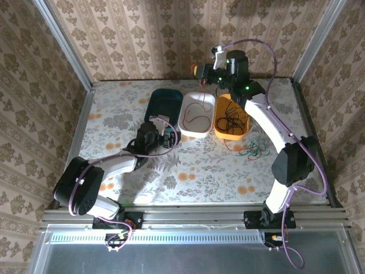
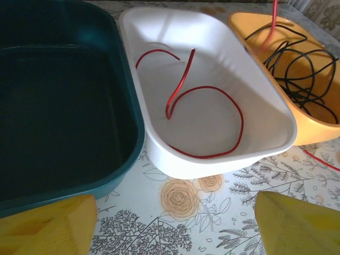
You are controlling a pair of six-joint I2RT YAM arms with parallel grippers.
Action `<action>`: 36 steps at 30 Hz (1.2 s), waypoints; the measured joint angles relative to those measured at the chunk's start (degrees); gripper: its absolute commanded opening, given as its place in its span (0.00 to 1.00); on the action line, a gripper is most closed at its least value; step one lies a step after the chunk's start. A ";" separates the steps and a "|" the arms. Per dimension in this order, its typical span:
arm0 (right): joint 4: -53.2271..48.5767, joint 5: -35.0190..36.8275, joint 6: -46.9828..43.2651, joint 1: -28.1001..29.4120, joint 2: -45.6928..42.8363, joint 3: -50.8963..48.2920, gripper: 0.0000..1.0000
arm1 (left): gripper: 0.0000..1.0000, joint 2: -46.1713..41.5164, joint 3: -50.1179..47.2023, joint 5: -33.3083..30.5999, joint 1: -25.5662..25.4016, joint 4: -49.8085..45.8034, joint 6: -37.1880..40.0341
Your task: Untangle the cables
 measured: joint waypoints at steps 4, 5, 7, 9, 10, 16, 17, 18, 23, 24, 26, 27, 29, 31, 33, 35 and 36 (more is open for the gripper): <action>2.21 0.98 4.09 0.00 0.50 -11.32 0.00 | 0.79 -0.44 0.00 -1.25 0.00 -1.46 0.02; 1.95 1.44 4.81 0.00 0.87 -13.97 0.00 | 0.79 -0.52 0.00 -1.42 0.00 -1.81 0.02; 0.90 2.89 5.95 0.00 1.51 -17.81 0.00 | 0.80 -0.61 0.00 -1.51 0.00 -2.16 0.04; -1.31 4.79 6.38 0.02 1.70 -20.02 0.00 | 0.79 -0.61 0.00 -1.49 0.00 -2.19 0.04; -2.08 5.57 6.49 0.02 1.70 -20.28 0.00 | 0.79 -0.61 0.00 -1.49 0.00 -2.19 0.04; -6.56 8.79 5.95 0.20 2.60 -17.64 0.00 | 0.79 -0.59 0.02 -1.44 0.00 -2.19 0.02; -7.63 9.20 5.68 0.24 3.52 -15.89 0.00 | 0.79 -0.59 0.04 -1.44 0.00 -2.16 0.02; -8.81 9.68 5.38 0.33 4.70 -13.81 0.00 | 0.80 -0.57 0.07 -1.42 0.00 -2.16 0.02; -14.60 11.85 3.19 0.87 11.23 -4.63 0.00 | 0.80 -0.57 0.07 -1.33 0.00 -2.16 0.02; -15.96 12.37 2.73 1.03 12.98 -2.69 0.00 | 0.80 -0.57 0.07 -1.25 0.00 -2.16 0.02; -18.34 13.11 2.03 1.36 16.09 0.35 0.00 | 0.80 -0.57 0.07 -1.22 0.00 -2.16 0.02; -19.56 13.40 1.66 1.53 17.55 1.51 0.00 | 0.80 -0.57 0.07 -1.22 0.00 -2.16 0.02; -22.27 14.03 1.22 1.99 20.41 3.58 0.00 | 0.80 -0.57 0.17 -1.18 0.00 -2.29 0.02; -24.72 14.71 0.79 2.56 22.73 5.05 0.00 | 0.80 -0.57 0.63 -1.14 0.00 -2.84 0.04; -27.08 15.58 -0.07 3.26 24.55 6.27 0.01 | 0.80 -0.57 1.07 -0.98 0.00 -3.26 0.07; -29.18 16.37 -0.94 4.04 25.70 7.39 0.05 | 0.80 -0.57 1.53 -0.83 -0.02 -3.78 0.09; -29.62 16.57 -1.33 4.26 25.86 7.61 0.10 | 0.80 -0.57 1.68 -0.79 0.00 -3.93 0.09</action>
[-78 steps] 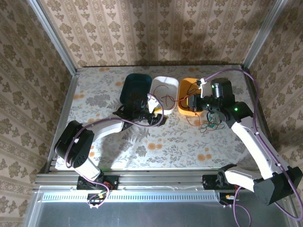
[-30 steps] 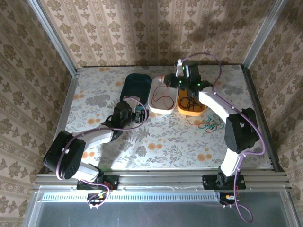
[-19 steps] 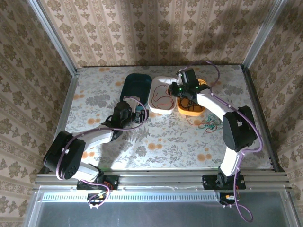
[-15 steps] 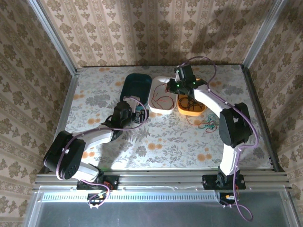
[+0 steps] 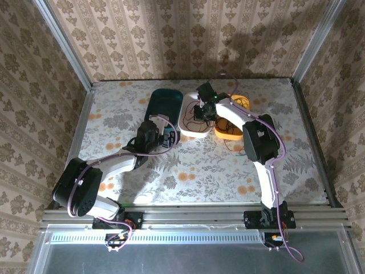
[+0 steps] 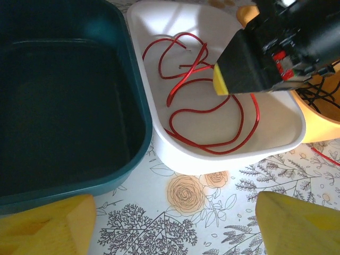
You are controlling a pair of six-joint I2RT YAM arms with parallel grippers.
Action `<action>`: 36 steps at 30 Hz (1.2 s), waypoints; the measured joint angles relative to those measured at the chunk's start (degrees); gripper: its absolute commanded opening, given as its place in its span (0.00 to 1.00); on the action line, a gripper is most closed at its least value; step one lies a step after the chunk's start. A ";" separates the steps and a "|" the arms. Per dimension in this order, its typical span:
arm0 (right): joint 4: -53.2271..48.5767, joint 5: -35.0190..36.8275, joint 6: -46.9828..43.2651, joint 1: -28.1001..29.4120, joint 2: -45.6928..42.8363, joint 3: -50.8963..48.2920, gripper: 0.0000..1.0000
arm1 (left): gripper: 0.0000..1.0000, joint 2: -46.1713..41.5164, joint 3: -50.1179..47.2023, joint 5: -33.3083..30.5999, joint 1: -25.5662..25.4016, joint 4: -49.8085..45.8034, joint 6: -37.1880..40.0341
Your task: Untangle the cables
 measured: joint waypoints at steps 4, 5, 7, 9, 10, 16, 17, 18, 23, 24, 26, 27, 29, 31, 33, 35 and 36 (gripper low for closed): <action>-1.01 0.90 -1.75 0.76 -0.13 0.72 0.42 | 0.80 0.00 0.24 0.24 0.00 -0.70 0.00; -1.14 1.20 -2.12 0.85 -0.39 0.72 0.45 | 0.80 0.00 0.24 0.31 -0.02 -0.85 0.00; -1.14 2.19 -2.47 0.85 -1.51 0.61 0.50 | 0.80 0.02 0.26 0.50 -0.02 -1.05 0.00; -1.01 3.72 -3.30 0.85 -3.91 -0.17 0.51 | 0.80 0.09 0.42 0.83 -0.02 -1.14 0.09; -0.98 4.61 -3.69 0.83 -5.86 -0.79 0.52 | 0.80 0.20 0.68 1.07 -0.02 -1.27 0.31; 0.90 10.03 -5.07 -0.17 -22.23 -9.25 0.54 | 0.80 2.34 3.96 2.03 -1.14 -1.62 2.67; 1.05 10.29 -4.81 -1.07 -25.79 -11.98 0.54 | 0.80 3.08 4.96 2.38 -1.75 -1.70 3.30; 1.40 10.27 -4.26 -2.40 -29.53 -15.43 0.54 | 0.80 3.96 6.14 2.73 -2.51 -1.73 4.02; -0.04 9.60 0.87 -14.12 -43.91 -32.87 0.54 | 0.80 9.99 12.46 4.74 -6.19 -1.44 6.01; -0.98 9.20 1.92 -17.05 -46.05 -36.59 0.54 | 0.80 11.56 13.73 5.35 -6.82 -1.16 6.08; -2.99 8.59 3.65 -21.03 -48.96 -42.53 0.54 | 0.79 14.38 15.69 6.25 -7.78 -0.92 6.40; -3.80 8.02 4.50 -22.58 -50.29 -45.22 0.54 | 0.79 15.80 16.72 6.78 -8.28 -0.96 6.64; -5.60 6.34 6.16 -26.01 -52.89 -50.36 0.54 | 0.79 18.82 19.28 8.15 -9.27 -1.44 7.63; -6.67 4.48 7.65 -29.44 -54.88 -54.03 0.54 | 0.79 21.68 22.53 10.08 -10.36 -2.05 8.98; -6.78 2.29 9.07 -33.05 -56.22 -57.09 0.54 | 0.79 24.48 26.69 12.24 -11.78 -3.52 10.80; -6.16 -0.26 10.54 -36.61 -56.68 -59.84 0.53 | 0.79 26.99 31.01 14.21 -13.46 -5.25 13.11; -5.57 -1.46 11.10 -37.79 -56.48 -60.98 0.52 | 0.79 27.91 32.70 14.86 -14.14 -6.01 14.16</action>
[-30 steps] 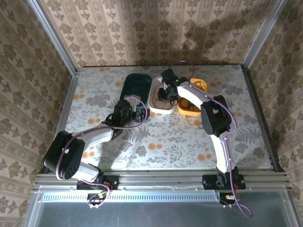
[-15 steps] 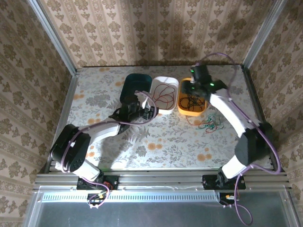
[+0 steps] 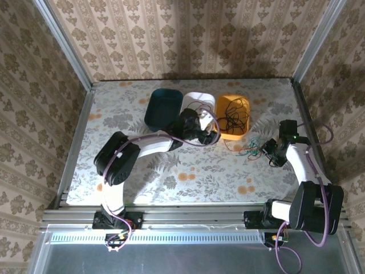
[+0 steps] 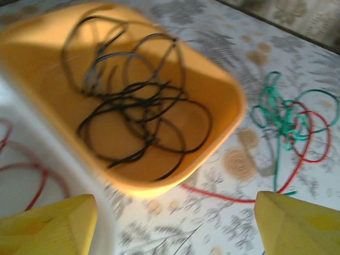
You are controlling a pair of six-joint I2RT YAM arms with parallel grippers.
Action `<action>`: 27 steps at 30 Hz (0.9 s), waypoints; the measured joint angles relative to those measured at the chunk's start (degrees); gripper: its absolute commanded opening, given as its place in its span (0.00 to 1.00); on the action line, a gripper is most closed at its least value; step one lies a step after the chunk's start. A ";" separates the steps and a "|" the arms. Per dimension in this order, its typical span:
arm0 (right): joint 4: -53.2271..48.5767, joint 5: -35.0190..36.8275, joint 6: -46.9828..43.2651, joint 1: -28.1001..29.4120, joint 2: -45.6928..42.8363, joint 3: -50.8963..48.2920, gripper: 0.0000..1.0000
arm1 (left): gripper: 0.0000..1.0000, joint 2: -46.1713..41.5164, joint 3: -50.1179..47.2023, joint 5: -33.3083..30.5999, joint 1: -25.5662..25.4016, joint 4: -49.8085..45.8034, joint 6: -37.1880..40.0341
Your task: Untangle the cables
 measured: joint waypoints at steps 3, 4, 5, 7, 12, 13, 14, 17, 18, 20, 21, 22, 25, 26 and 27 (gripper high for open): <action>2.43 -3.26 1.36 -1.88 2.23 -2.23 0.39 | 0.79 2.95 4.96 1.62 -2.14 -2.62 3.19; 3.63 -4.15 1.68 -2.12 3.39 -2.58 0.32 | 0.79 3.72 6.05 1.95 -2.69 -3.21 4.00; 4.61 -4.90 2.01 -2.19 4.44 -2.78 0.24 | 0.79 4.50 6.93 2.32 -3.23 -3.72 4.76; 6.05 -5.75 2.12 -2.27 5.38 -2.97 0.09 | 0.78 5.77 7.85 2.89 -3.80 -4.59 5.64; 6.56 -6.10 1.68 -2.25 3.26 -3.04 0.00 | 0.74 8.92 10.47 4.92 -4.04 -5.77 6.01; 6.08 -5.97 1.16 -2.10 2.08 -3.02 0.00 | 0.74 9.46 11.04 5.57 -4.04 -5.75 5.99; 5.20 -5.64 0.63 -1.86 0.79 -2.80 0.00 | 0.73 9.86 11.45 6.29 -4.02 -5.68 5.88; 2.14 -5.03 -1.01 -0.66 -2.43 -1.09 0.00 | 0.72 10.10 11.67 8.22 -4.02 -5.25 5.09; 1.44 -5.03 -1.29 -0.17 -3.23 -0.31 0.00 | 0.72 10.10 11.67 8.85 -3.98 -4.98 4.66; 0.26 -5.05 -1.64 0.55 -4.42 1.46 0.00 | 0.72 10.10 11.67 10.01 -3.93 -4.28 3.87; -0.09 -5.05 -1.64 0.79 -4.72 2.27 0.00 | 0.72 10.10 11.67 10.45 -3.93 -4.04 3.54; -0.46 -5.07 -1.62 0.98 -4.98 3.17 0.00 | 0.72 10.10 11.67 10.91 -3.93 -3.74 3.17; -1.66 -5.01 -1.60 1.77 -5.25 6.05 0.00 | 0.72 10.10 11.67 11.87 -3.93 -3.19 2.54; -2.05 -4.92 -1.60 2.12 -5.25 7.28 0.00 | 0.72 10.10 11.67 12.15 -3.93 -2.97 2.34; -2.36 -4.83 -1.62 2.49 -5.25 8.33 0.00 | 0.72 10.10 11.67 12.41 -3.93 -2.89 2.23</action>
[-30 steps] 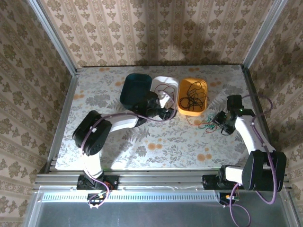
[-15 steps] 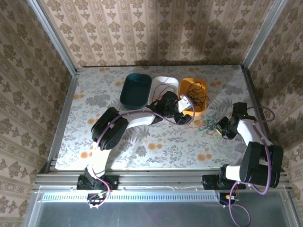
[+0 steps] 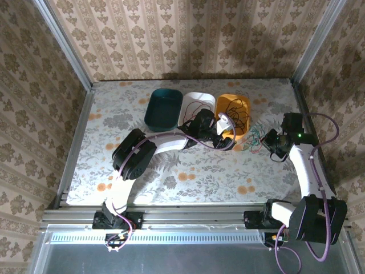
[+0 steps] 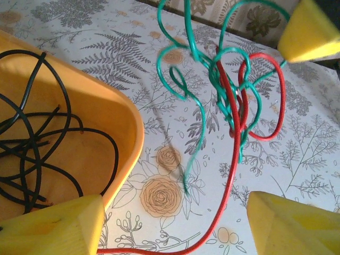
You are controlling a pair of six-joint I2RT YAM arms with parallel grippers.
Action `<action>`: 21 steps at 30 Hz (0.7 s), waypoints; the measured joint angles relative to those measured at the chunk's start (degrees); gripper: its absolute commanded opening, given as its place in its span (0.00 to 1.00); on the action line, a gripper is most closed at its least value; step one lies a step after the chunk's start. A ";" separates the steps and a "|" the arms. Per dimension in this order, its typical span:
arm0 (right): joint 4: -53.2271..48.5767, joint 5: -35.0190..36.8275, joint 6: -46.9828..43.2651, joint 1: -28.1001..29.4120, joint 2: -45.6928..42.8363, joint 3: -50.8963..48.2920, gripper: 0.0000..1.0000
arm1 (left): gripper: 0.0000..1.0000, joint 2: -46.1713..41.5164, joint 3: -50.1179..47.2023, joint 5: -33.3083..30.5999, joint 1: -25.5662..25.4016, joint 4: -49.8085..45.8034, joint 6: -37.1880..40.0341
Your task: Untangle the cables
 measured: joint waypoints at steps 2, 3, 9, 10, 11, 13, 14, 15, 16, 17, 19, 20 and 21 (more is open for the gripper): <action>-0.59 0.07 -0.02 1.27 0.00 2.75 0.00 | 0.72 0.00 0.00 0.66 0.00 0.02 -0.33; -0.79 0.17 -0.04 1.86 0.00 3.85 0.00 | 0.72 0.00 0.00 0.92 0.00 0.02 -0.39; -1.27 0.42 -0.20 5.27 0.07 8.57 0.00 | 0.66 0.00 0.55 2.38 0.15 0.37 -1.18; -1.29 0.42 -0.20 5.53 0.17 8.72 0.00 | 0.62 0.00 0.59 2.60 0.24 0.70 -1.46; -1.29 0.39 -0.15 5.66 0.28 8.81 0.00 | 0.56 0.00 0.61 2.84 0.37 1.25 -1.95; -1.31 0.35 0.02 5.68 0.59 8.94 0.00 | 0.38 0.00 0.63 3.43 0.72 1.77 -2.75; -1.36 0.33 0.09 5.68 0.72 9.01 0.00 | 0.23 0.02 0.68 3.67 0.87 1.95 -3.30; -1.33 0.33 0.26 5.68 0.72 9.03 0.00 | 0.11 0.02 0.74 3.89 1.09 2.05 -3.80; -1.46 0.31 0.44 5.68 0.70 9.03 0.00 | 0.00 0.02 0.79 3.91 1.14 2.29 -4.02; -1.66 0.39 0.50 5.68 0.70 9.14 0.00 | 0.00 0.02 0.87 3.91 1.27 2.49 -4.22; -1.73 0.92 0.50 5.68 0.70 9.14 0.00 | 0.00 0.04 0.96 4.02 1.51 3.06 -4.98; -1.75 1.33 0.50 5.68 0.66 9.14 0.00 | 0.00 0.02 0.94 4.07 1.64 3.58 -5.27; -1.77 1.97 0.50 5.68 0.59 9.11 0.00 | 0.00 0.02 0.83 4.04 1.73 4.33 -5.60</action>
